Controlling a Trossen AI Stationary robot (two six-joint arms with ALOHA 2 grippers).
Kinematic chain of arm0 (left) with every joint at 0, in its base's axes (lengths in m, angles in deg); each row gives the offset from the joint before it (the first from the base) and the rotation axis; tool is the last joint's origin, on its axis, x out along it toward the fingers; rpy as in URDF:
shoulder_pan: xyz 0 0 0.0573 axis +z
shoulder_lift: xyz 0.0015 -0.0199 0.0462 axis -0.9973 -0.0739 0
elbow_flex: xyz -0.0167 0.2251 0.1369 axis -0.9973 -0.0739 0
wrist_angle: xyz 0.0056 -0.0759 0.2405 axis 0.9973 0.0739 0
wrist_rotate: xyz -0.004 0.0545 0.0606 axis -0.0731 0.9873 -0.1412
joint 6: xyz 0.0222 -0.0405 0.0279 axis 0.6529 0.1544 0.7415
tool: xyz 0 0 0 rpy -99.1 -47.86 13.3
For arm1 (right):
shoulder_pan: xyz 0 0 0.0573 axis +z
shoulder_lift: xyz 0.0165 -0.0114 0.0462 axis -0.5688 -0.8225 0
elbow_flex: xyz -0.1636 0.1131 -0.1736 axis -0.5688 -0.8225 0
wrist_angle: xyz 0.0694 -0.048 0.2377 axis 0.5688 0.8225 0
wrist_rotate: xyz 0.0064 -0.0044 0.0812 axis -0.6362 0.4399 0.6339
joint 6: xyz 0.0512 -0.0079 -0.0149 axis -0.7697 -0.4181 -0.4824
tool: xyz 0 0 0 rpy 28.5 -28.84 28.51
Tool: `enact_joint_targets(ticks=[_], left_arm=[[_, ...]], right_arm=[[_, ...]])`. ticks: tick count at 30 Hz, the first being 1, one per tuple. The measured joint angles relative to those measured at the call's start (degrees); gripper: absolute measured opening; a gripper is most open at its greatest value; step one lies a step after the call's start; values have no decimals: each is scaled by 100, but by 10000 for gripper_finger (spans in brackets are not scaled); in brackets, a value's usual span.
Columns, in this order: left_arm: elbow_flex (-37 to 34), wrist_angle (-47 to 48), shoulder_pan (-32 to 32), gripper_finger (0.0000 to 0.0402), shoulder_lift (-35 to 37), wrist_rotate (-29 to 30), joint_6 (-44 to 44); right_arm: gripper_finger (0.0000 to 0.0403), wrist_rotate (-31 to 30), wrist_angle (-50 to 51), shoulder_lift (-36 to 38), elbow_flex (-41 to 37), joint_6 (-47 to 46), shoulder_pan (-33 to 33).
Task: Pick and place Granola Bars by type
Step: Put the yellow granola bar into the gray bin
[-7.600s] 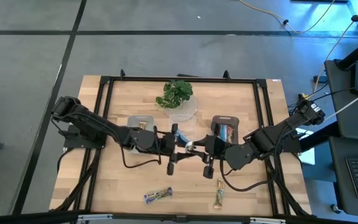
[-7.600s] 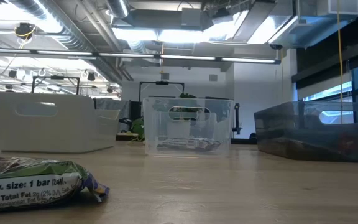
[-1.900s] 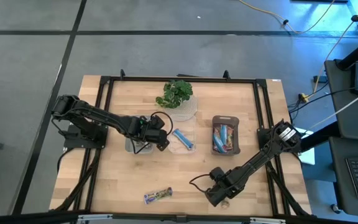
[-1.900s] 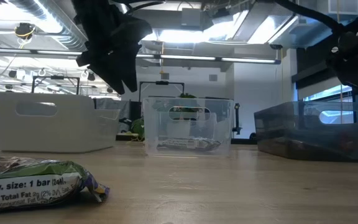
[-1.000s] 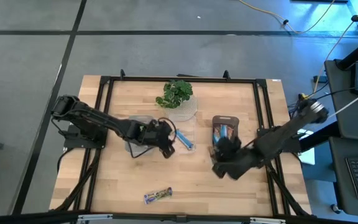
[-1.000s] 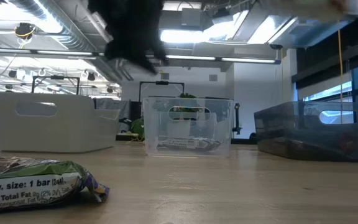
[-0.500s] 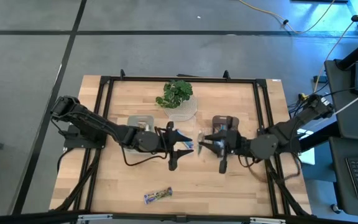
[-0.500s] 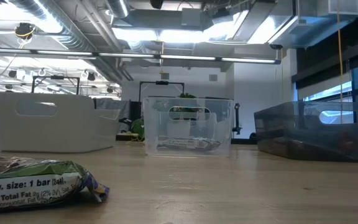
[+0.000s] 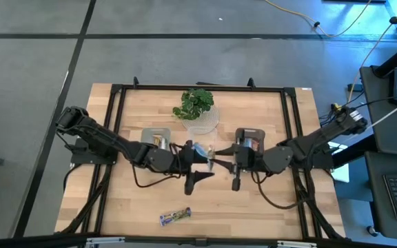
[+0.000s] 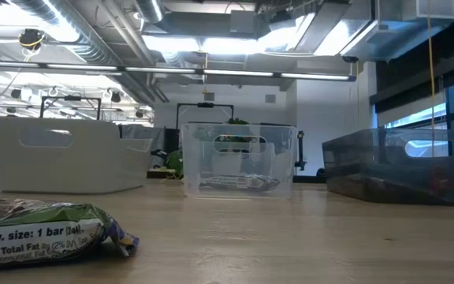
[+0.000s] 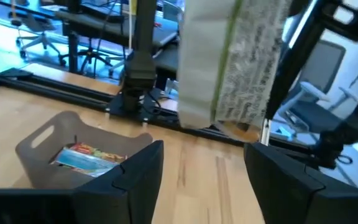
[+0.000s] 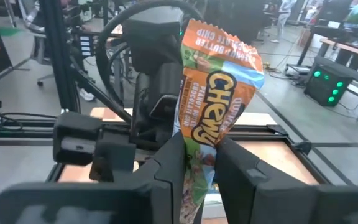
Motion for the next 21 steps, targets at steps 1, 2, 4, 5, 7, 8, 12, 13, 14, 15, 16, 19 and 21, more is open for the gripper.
enact_joint_targets(ticks=[1,2,4,5,7,8,12,13,14,15,16,19,21], left_arm=[[0,4,-34,215,0,-8,73],[0,-1,-59,215,0,-10,144],[0,-99,-116,215,0,-10,248],[0,-162,-139,216,0,-11,308],[0,-270,-187,218,0,-12,467],[0,-309,-208,219,0,-5,549],[0,-566,-242,218,0,31,869],[0,-592,-242,217,0,32,905],[0,-591,-242,216,0,31,917],[0,-576,-242,215,0,31,919],[0,-570,-242,215,0,29,923],[0,-559,-242,215,0,28,925],[0,-551,-242,217,0,26,923]], right_arm=[[83,25,-55,-26,0,0,-20],[83,95,-112,-50,0,-1,-44],[83,271,-289,-102,0,0,-88],[83,364,-345,-131,0,0,-109],[83,514,-474,-215,0,1,-154],[83,590,-485,-250,0,2,-173],[84,613,-492,-369,0,2,-183],[84,619,-486,-385,0,1,-183],[84,653,-478,-400,0,0,-183],[84,707,-474,-404,0,-5,-183],[84,730,-472,-404,0,-13,-183],[84,754,-397,-404,0,-15,-181],[84,755,-342,-404,0,-13,-183]])
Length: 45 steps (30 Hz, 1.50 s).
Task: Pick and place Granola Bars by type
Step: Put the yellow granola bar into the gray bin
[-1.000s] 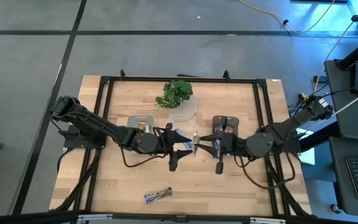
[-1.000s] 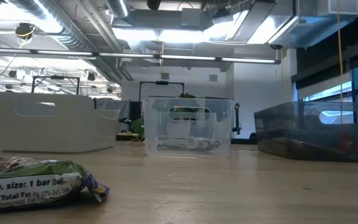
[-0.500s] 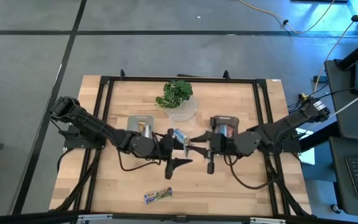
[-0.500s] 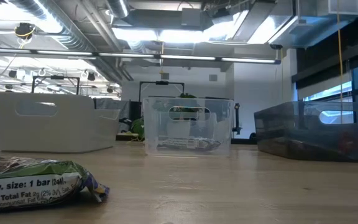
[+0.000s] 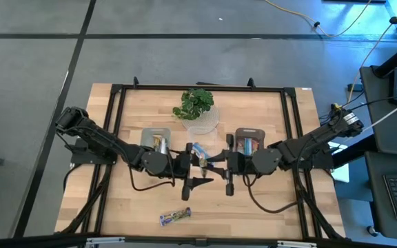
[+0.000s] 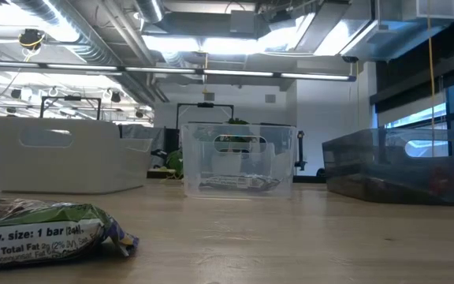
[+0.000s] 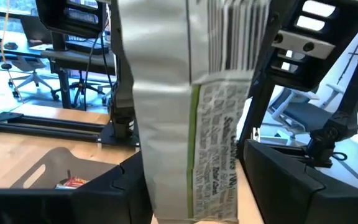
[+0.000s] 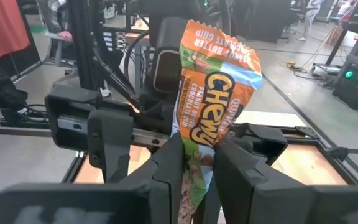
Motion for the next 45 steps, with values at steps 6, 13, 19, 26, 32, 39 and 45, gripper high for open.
enact_joint_targets(ticks=[6,13,19,26,32,39,45], left_arm=[[0,2,0,216,0,3,-13],[0,119,0,185,28,-17,-336],[-2,403,-7,158,105,-61,-564],[-2,417,-26,128,105,-80,-561],[-2,509,-26,99,113,-88,-560],[-2,538,-33,96,114,-110,-557],[-2,644,-37,94,114,-138,-557]], right_arm=[[84,6,238,1,0,-7,2],[84,8,411,2,0,-166,61],[84,4,575,2,0,-291,109],[84,15,586,2,0,-304,109],[84,17,626,2,0,-312,109],[90,193,696,7,0,-312,114],[153,395,1116,9,0,-626,116]])
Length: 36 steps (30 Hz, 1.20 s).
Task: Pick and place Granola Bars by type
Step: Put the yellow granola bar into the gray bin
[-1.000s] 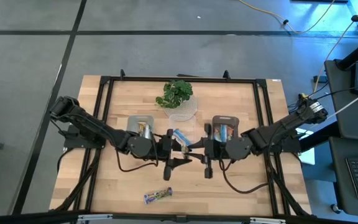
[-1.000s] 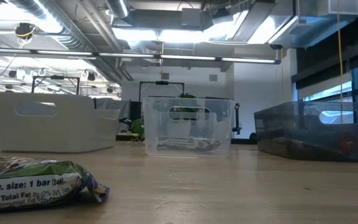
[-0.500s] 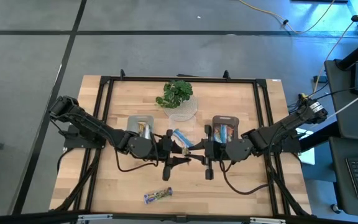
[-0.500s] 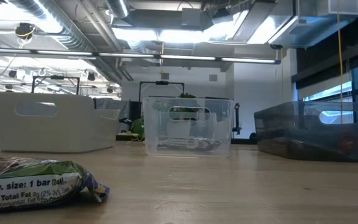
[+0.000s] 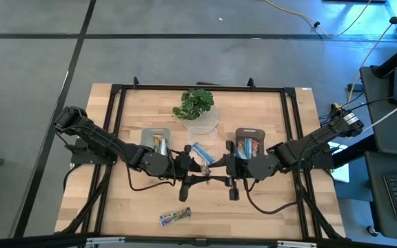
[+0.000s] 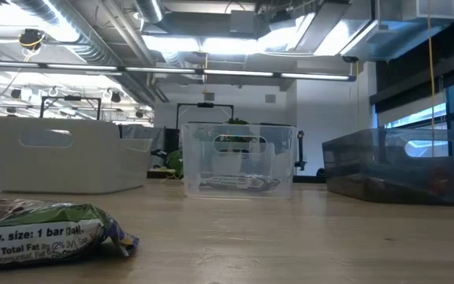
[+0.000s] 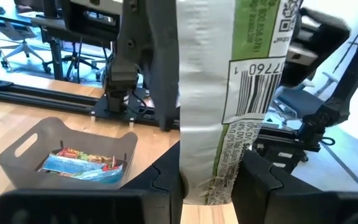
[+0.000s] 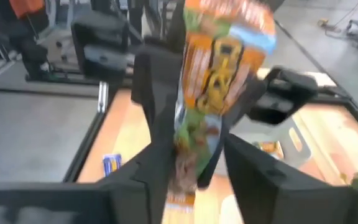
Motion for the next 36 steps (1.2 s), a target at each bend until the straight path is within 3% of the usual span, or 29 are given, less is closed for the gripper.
enact_joint_targets(ticks=[5,11,18,26,36], left_arm=[[-7,740,9,93,220,49,-249],[-7,2582,11,93,772,700,-1226],[-7,4824,12,93,932,1273,-3363],[-7,7115,92,93,713,1172,-6010],[-6,7377,378,93,149,534,-6365]], right_arm=[[210,3,768,215,0,-193,2],[237,11,1317,364,4,-1076,22],[238,91,1381,199,4,-1195,22],[239,92,1153,-93,4,-1199,20],[239,17,984,-703,4,-1029,15]])
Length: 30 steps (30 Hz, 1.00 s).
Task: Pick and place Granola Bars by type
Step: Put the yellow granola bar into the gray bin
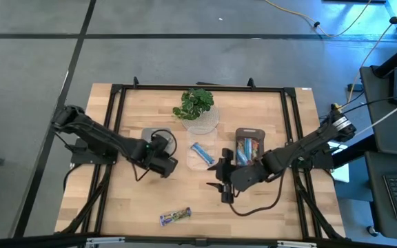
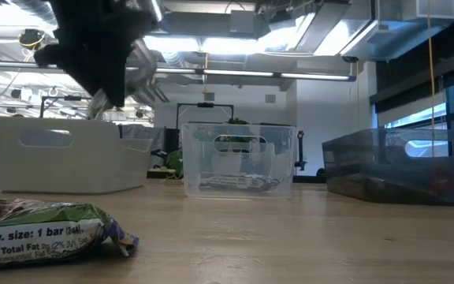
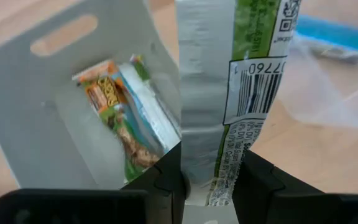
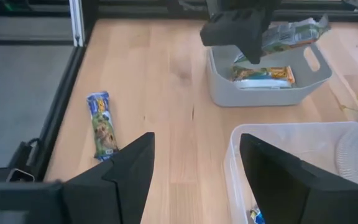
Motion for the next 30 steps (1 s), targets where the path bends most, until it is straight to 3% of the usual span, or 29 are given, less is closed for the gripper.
enact_joint_targets(ticks=[9,23,30], left_arm=[[2,293,301,93,-597,-844,-151],[2,280,349,101,-1034,-852,-431],[2,295,349,135,-1001,-838,-430]], right_arm=[[239,16,-3,-37,0,-7,0],[239,34,8,-37,0,-9,0],[239,37,14,-37,0,-9,0]])
